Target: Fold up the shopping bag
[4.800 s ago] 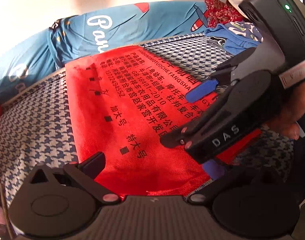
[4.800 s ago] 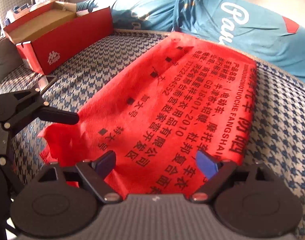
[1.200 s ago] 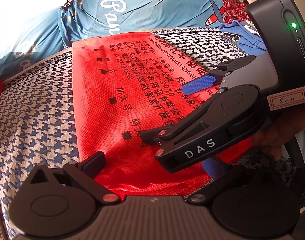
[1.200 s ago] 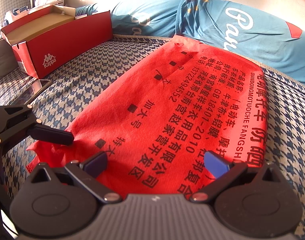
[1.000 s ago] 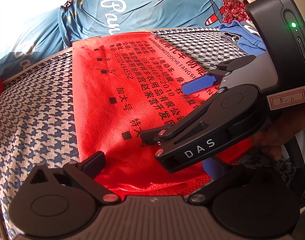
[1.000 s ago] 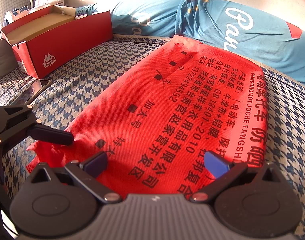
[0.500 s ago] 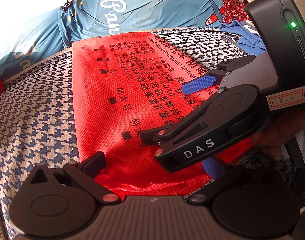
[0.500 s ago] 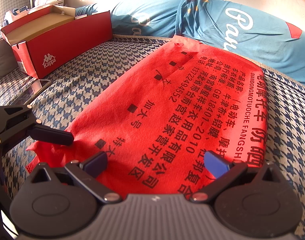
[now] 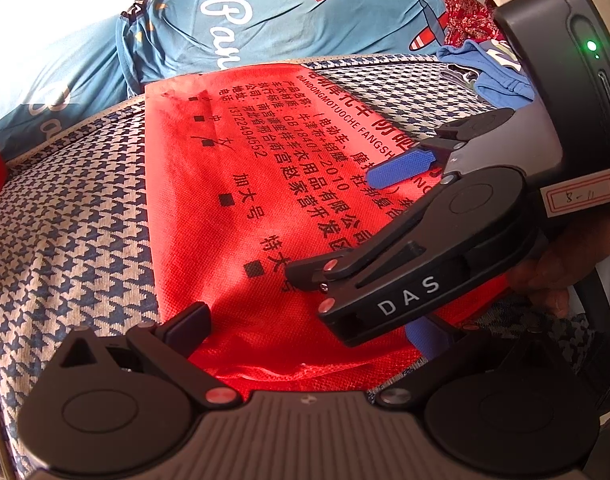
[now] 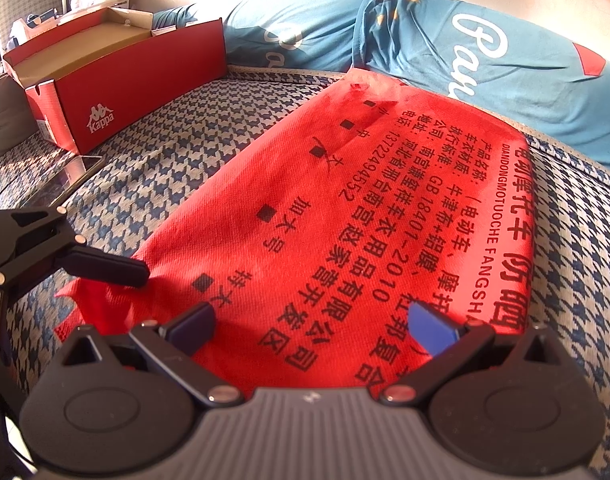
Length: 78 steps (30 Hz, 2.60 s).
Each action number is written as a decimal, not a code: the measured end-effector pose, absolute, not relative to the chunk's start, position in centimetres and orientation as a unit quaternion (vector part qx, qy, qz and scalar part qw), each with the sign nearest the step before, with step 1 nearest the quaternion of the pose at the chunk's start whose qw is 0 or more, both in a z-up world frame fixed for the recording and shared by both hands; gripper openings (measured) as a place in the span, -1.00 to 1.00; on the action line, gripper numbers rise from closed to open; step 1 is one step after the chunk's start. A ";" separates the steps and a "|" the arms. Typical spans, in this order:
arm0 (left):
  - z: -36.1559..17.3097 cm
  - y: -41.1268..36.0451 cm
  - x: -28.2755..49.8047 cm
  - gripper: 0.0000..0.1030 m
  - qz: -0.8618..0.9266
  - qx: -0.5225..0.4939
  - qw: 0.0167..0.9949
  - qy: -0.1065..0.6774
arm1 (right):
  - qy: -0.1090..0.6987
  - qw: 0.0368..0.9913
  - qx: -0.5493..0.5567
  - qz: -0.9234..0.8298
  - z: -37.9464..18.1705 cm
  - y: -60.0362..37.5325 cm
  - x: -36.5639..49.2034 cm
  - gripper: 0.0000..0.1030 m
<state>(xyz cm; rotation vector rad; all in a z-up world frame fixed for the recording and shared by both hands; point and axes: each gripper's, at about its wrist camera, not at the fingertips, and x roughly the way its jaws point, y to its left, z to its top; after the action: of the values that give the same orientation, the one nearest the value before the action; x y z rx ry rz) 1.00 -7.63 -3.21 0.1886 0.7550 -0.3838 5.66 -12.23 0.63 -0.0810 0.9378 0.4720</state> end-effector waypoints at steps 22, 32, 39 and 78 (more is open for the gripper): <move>-3.9 -7.5 -2.5 1.00 -0.163 0.105 0.917 0.348 | 0.471 0.869 -0.009 0.150 2.1 -12.9 0.4 1.00; -4.2 -7.1 -4.3 1.00 -0.143 0.091 0.919 0.357 | 0.481 0.867 0.009 0.131 2.6 -13.3 -1.6 1.00; -4.5 -6.9 -5.4 1.00 -0.130 0.077 0.915 0.374 | 0.490 0.863 0.011 0.124 2.9 -13.3 -3.0 1.00; -4.3 -6.7 -7.6 1.00 -0.111 0.070 0.917 0.376 | 0.494 0.866 0.025 0.071 3.0 -14.5 -4.9 1.00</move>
<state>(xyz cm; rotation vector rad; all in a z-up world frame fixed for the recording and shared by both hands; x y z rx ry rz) -7.58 -6.73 -4.33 0.1443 0.7744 -0.2289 -4.86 -14.45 2.99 0.0526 1.0335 0.1481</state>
